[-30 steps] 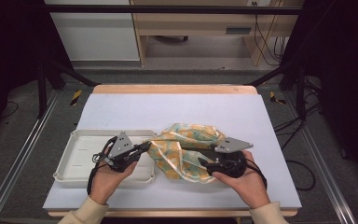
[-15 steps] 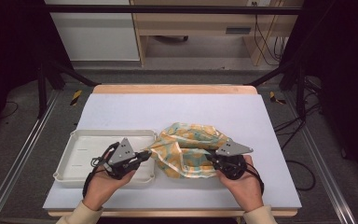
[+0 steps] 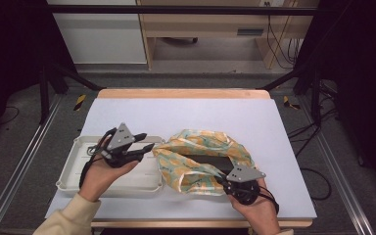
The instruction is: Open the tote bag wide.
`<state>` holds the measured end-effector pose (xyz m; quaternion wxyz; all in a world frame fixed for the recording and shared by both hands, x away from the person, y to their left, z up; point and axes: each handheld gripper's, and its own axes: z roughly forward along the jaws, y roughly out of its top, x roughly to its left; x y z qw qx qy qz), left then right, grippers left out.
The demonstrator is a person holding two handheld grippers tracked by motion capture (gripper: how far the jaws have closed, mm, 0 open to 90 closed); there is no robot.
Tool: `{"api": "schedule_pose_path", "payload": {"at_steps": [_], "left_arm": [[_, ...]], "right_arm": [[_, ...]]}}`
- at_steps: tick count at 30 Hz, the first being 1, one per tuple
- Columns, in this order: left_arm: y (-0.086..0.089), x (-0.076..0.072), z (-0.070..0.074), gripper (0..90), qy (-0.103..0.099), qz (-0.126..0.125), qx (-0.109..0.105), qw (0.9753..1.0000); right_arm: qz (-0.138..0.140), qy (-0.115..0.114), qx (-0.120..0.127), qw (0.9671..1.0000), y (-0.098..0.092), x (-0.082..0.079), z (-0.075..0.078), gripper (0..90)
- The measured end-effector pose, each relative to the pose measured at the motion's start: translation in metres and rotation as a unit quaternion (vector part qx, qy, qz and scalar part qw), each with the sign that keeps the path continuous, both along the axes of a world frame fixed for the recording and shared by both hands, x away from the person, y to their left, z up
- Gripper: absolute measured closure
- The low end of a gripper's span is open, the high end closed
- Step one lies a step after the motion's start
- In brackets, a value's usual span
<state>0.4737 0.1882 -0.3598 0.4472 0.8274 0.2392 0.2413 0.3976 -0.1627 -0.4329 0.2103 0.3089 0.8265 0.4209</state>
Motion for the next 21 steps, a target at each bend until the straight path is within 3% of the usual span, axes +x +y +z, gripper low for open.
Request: {"api": "schedule_pose_path", "payload": {"at_steps": [2, 3, 7, 8, 11, 14, 16, 17, 18, 21], "left_arm": [[-0.007, 0.004, 0.001, 51.3, -0.004, -0.007, 0.007, 0.9999], [-0.016, 0.009, 0.001, 45.6, -0.003, -0.011, 0.015, 0.9998], [-0.040, 0.023, -0.007, 40.4, 0.017, -0.029, 0.040, 0.9986], [-0.049, 0.026, -0.014, 37.1, 0.031, -0.039, 0.054, 0.9973], [-0.058, 0.029, -0.025, 35.1, 0.038, -0.046, 0.085, 0.9946], [-0.062, 0.031, -0.032, 34.9, 0.053, -0.053, 0.096, 0.9926], [-0.067, 0.034, -0.038, 41.9, 0.063, -0.058, 0.130, 0.9878], [-0.067, 0.034, -0.038, 47.0, 0.063, -0.058, 0.130, 0.9878], [-0.071, 0.037, -0.042, 54.5, 0.069, -0.056, 0.151, 0.9845], [-0.073, 0.040, -0.042, 74.7, 0.075, -0.042, 0.149, 0.9851]], "right_arm": [[0.005, -0.001, -0.004, 1.0000, 0.001, -0.002, 0.000, 87.1], [0.015, -0.001, -0.010, 0.9998, 0.002, -0.007, -0.001, 87.1], [0.022, 0.004, -0.019, 0.9996, 0.003, -0.012, -0.004, 87.1], [0.029, 0.010, -0.024, 0.9992, 0.003, -0.017, -0.008, 87.1], [0.041, 0.019, -0.035, 0.9984, 0.003, -0.021, -0.012, 87.1], [0.049, 0.032, -0.034, 0.9977, 0.001, -0.024, -0.018, 87.2], [0.052, 0.040, -0.042, 0.9970, 0.000, -0.026, -0.022, 87.3], [0.052, 0.042, -0.050, 0.9965, 0.000, -0.026, -0.024, 87.3], [0.054, 0.045, -0.051, 0.9962, 0.000, -0.026, -0.025, 87.5], [0.058, 0.049, -0.055, 0.9956, 0.002, -0.026, -0.025, 88.6]]}}
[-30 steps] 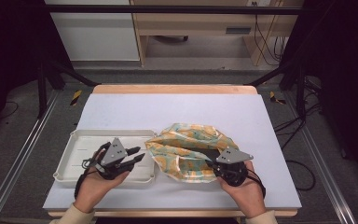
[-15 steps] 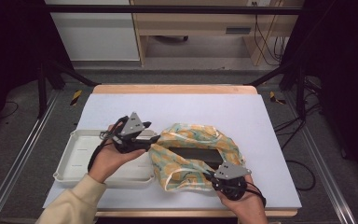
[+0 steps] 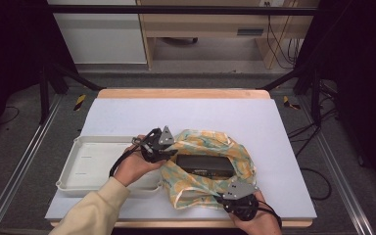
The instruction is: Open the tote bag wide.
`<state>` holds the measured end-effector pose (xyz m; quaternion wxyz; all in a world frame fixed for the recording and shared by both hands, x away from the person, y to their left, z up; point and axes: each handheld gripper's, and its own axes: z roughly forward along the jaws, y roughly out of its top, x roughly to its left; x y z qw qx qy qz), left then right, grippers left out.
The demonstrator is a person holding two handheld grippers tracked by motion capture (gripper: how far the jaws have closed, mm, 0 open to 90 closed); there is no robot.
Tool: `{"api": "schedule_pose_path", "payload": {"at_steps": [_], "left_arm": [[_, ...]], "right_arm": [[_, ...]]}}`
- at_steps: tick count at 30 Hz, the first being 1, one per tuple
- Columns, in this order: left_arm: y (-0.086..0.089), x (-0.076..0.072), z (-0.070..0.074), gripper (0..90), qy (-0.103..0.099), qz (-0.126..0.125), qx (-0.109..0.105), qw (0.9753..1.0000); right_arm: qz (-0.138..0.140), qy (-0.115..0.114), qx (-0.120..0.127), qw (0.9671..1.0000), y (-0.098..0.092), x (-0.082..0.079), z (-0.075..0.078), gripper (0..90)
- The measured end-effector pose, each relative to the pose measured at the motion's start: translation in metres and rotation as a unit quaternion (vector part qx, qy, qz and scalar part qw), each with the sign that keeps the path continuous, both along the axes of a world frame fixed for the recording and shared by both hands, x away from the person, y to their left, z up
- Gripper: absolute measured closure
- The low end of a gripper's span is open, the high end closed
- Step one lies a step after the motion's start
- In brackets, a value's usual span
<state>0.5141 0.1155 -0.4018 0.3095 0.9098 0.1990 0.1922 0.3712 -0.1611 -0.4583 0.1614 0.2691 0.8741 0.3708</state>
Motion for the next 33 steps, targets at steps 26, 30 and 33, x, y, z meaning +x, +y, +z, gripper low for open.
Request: {"api": "schedule_pose_path", "payload": {"at_steps": [26, 30, 33], "left_arm": [[0.010, -0.023, 0.030, 88.3, -0.022, 0.015, -0.104, 0.9942], [0.009, -0.024, 0.030, 88.4, -0.018, 0.012, -0.106, 0.9941], [0.010, -0.025, 0.031, 88.4, -0.016, 0.010, -0.108, 0.9940]], "right_arm": [[-0.058, -0.034, 0.033, 0.9972, -0.029, 0.000, 0.045, 36.2], [-0.079, -0.045, 0.038, 0.9952, -0.036, 0.016, 0.059, 33.8], [-0.098, -0.050, 0.039, 0.9932, -0.044, 0.032, 0.066, 33.9]]}}
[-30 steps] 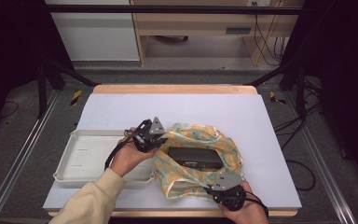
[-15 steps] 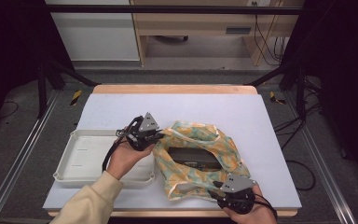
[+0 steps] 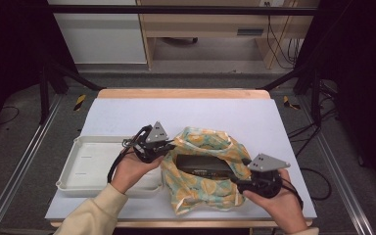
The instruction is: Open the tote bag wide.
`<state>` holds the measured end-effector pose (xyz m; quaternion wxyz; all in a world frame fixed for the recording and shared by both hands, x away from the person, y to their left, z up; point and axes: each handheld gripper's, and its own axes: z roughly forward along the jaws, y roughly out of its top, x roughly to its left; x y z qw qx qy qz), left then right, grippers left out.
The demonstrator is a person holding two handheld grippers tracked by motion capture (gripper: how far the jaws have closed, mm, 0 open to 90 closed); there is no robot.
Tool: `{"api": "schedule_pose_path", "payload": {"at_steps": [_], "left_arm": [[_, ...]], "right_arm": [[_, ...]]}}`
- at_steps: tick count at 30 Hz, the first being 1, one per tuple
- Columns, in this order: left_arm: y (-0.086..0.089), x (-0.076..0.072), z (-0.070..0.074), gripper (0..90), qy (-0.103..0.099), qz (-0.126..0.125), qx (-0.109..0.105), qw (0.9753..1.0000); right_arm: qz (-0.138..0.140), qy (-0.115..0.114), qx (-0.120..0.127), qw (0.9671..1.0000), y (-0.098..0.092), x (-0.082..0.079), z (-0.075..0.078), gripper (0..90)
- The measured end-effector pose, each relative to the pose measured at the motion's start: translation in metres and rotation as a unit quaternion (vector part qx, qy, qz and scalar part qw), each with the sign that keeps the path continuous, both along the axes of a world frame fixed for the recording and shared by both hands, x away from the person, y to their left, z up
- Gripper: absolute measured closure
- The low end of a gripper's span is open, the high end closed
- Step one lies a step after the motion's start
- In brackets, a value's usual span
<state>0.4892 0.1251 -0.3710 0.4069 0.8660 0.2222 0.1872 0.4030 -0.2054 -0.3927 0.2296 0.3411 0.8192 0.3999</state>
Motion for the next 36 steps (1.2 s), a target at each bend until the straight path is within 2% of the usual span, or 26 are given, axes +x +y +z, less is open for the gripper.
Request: {"api": "schedule_pose_path", "payload": {"at_steps": [4, 5, 6, 8, 9, 11, 13, 14, 17, 19, 21, 26, 28, 33, 36], "left_arm": [[0.001, -0.002, 0.002, 88.4, -0.003, -0.002, -0.004, 1.0000], [0.001, -0.002, 0.002, 88.4, -0.003, -0.002, -0.004, 1.0000], [0.001, -0.002, 0.002, 88.5, -0.003, -0.001, -0.005, 1.0000], [0.002, -0.001, 0.002, 88.6, -0.003, -0.001, -0.005, 1.0000], [0.002, -0.001, 0.003, 88.7, -0.004, 0.000, -0.008, 1.0000], [0.003, -0.001, 0.004, 88.7, -0.003, 0.000, -0.011, 0.9999], [0.003, -0.002, 0.005, 88.6, -0.004, -0.001, -0.013, 0.9999], [0.003, -0.003, 0.006, 88.6, -0.004, -0.003, -0.012, 0.9999], [0.000, -0.005, 0.006, 88.5, -0.002, -0.008, -0.008, 0.9999], [-0.002, -0.006, 0.005, 88.4, -0.003, -0.013, -0.001, 0.9999], [-0.005, -0.006, 0.003, 88.3, -0.006, -0.014, 0.006, 0.9999], [-0.012, 0.001, -0.003, 88.2, -0.006, -0.009, 0.023, 0.9997], [-0.016, 0.010, -0.007, 88.3, -0.011, 0.001, 0.039, 0.9992], [-0.022, 0.023, -0.013, 88.7, -0.002, 0.009, 0.043, 0.9990], [-0.029, 0.033, -0.025, 88.8, 0.009, 0.013, 0.064, 0.9978]], "right_arm": [[-0.036, 0.002, -0.011, 0.9993, -0.013, 0.026, -0.001, 33.7], [-0.036, 0.002, -0.011, 0.9993, -0.013, 0.026, -0.001, 33.7], [-0.053, 0.009, -0.018, 0.9984, -0.018, 0.040, -0.006, 32.6], [-0.056, 0.016, -0.017, 0.9982, -0.019, 0.043, -0.008, 32.1], [-0.055, 0.032, -0.020, 0.9978, -0.019, 0.051, -0.015, 31.8], [-0.056, 0.043, -0.028, 0.9971, -0.019, 0.057, -0.020, 34.6], [-0.059, 0.053, -0.034, 0.9963, -0.018, 0.061, -0.024, 40.7], [-0.062, 0.057, -0.039, 0.9957, -0.018, 0.063, -0.025, 46.5], [-0.058, 0.061, -0.047, 0.9953, -0.018, 0.067, -0.025, 70.0], [-0.066, 0.049, -0.047, 0.9955, -0.018, 0.069, -0.023, 80.8], [-0.076, 0.037, -0.046, 0.9954, -0.020, 0.071, -0.020, 85.6], [-0.096, 0.018, -0.044, 0.9943, -0.023, 0.074, -0.016, 88.2], [-0.101, 0.025, -0.050, 0.9933, -0.025, 0.077, -0.020, 88.2], [-0.105, 0.037, -0.054, 0.9923, -0.026, 0.082, -0.032, 88.2], [-0.109, 0.055, -0.057, 0.9909, -0.029, 0.088, -0.045, 88.0]]}}
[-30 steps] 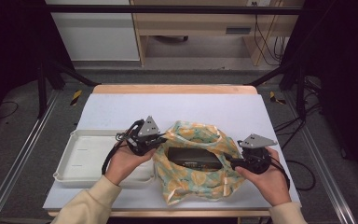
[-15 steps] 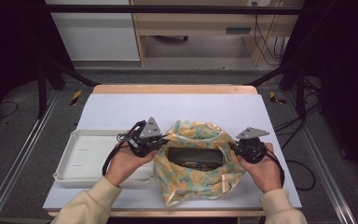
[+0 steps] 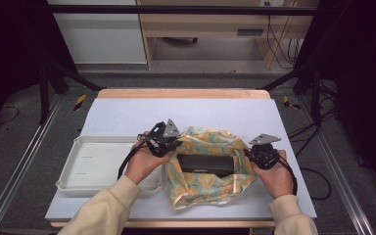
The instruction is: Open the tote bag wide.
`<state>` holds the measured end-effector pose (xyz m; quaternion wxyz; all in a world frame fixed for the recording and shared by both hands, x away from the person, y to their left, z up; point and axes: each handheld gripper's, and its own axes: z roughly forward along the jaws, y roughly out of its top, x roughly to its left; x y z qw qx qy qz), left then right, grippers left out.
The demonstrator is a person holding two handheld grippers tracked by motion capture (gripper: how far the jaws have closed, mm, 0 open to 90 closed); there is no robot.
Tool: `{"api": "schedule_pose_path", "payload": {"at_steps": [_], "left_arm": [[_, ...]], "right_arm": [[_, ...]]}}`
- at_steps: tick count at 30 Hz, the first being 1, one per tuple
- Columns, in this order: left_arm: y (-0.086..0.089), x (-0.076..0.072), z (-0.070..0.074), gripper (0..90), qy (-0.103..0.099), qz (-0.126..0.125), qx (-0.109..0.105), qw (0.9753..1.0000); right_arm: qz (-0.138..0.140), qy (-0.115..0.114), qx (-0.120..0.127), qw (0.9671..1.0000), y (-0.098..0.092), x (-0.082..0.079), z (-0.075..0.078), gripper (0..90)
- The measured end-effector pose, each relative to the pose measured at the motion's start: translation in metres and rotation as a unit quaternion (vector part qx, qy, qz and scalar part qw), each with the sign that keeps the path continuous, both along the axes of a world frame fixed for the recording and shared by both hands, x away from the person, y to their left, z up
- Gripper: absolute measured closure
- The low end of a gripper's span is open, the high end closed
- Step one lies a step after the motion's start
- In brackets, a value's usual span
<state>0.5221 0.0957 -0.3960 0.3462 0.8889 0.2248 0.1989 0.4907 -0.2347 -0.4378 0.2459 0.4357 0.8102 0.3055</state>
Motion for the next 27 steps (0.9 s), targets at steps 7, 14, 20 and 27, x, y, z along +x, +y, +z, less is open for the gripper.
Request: {"api": "schedule_pose_path", "payload": {"at_steps": [7, 14, 20, 27], "left_arm": [[-0.002, 0.011, -0.018, 88.7, 0.022, 0.008, 0.022, 0.9995], [0.003, 0.013, -0.025, 89.0, 0.039, 0.011, 0.025, 0.9989], [0.007, 0.009, -0.022, 89.6, 0.041, 0.009, 0.023, 0.9989], [0.014, 0.004, -0.020, 90.0, 0.044, 0.011, 0.014, 0.9989]], "right_arm": [[0.002, 0.031, -0.011, 0.9994, -0.001, 0.010, -0.021, 85.8], [-0.010, 0.013, 0.003, 0.9999, -0.001, 0.006, -0.016, 66.2], [-0.016, -0.045, 0.025, 0.9985, 0.002, -0.018, 0.013, 39.9], [-0.009, -0.088, 0.053, 0.9947, 0.009, -0.056, 0.043, 34.9]]}}
